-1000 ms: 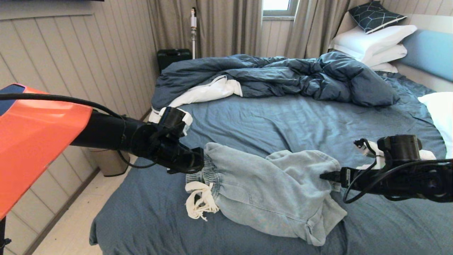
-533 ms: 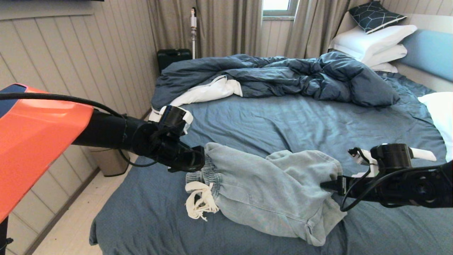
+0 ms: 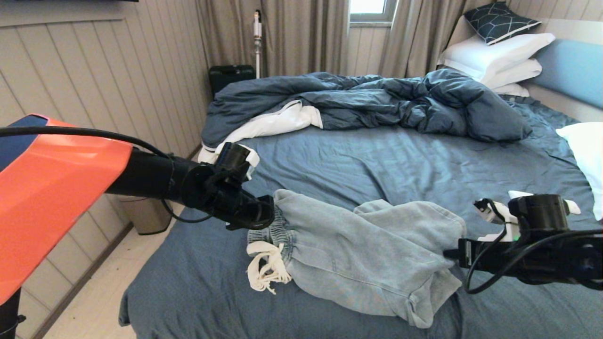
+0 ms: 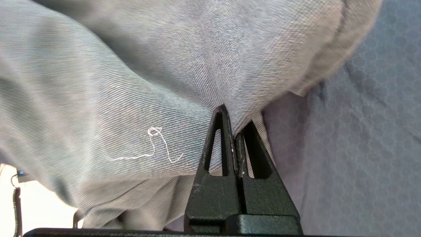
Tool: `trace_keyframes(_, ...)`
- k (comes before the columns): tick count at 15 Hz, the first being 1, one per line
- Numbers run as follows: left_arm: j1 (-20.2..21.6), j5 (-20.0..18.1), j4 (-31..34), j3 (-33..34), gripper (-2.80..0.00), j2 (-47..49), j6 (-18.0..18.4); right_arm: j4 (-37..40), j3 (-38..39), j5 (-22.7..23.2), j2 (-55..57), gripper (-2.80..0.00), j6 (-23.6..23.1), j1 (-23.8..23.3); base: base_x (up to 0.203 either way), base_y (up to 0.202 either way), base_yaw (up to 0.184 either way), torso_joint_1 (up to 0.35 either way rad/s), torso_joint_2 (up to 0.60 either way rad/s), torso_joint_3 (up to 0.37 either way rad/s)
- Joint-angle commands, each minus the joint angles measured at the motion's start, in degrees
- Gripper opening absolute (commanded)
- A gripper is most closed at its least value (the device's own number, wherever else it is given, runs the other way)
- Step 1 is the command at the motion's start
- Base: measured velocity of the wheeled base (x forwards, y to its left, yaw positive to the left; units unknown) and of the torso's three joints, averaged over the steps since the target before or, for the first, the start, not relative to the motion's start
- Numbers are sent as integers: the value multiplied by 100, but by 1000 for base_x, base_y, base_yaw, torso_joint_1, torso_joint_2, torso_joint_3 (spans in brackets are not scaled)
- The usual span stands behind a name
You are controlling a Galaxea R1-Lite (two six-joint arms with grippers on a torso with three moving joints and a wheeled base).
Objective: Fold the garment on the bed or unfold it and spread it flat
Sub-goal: Fold the blue shorts
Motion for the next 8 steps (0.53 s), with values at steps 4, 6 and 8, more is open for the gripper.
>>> trace_keyframes(4,11,0,4,-280,-280,220,-49,9,231,29,-494,-280,14,81,0,0,0,0,0,0)
trace_keyframes(6,119,-5,8,-389,-280,250,-95,3,248,27,-463,-280,5,81,0,0,0,0,0,0)
trace_keyframes(8,132,-5,4,-411,-280,250,-87,-6,212,27,-391,-280,-4,75,0,0,0,0,0,0)
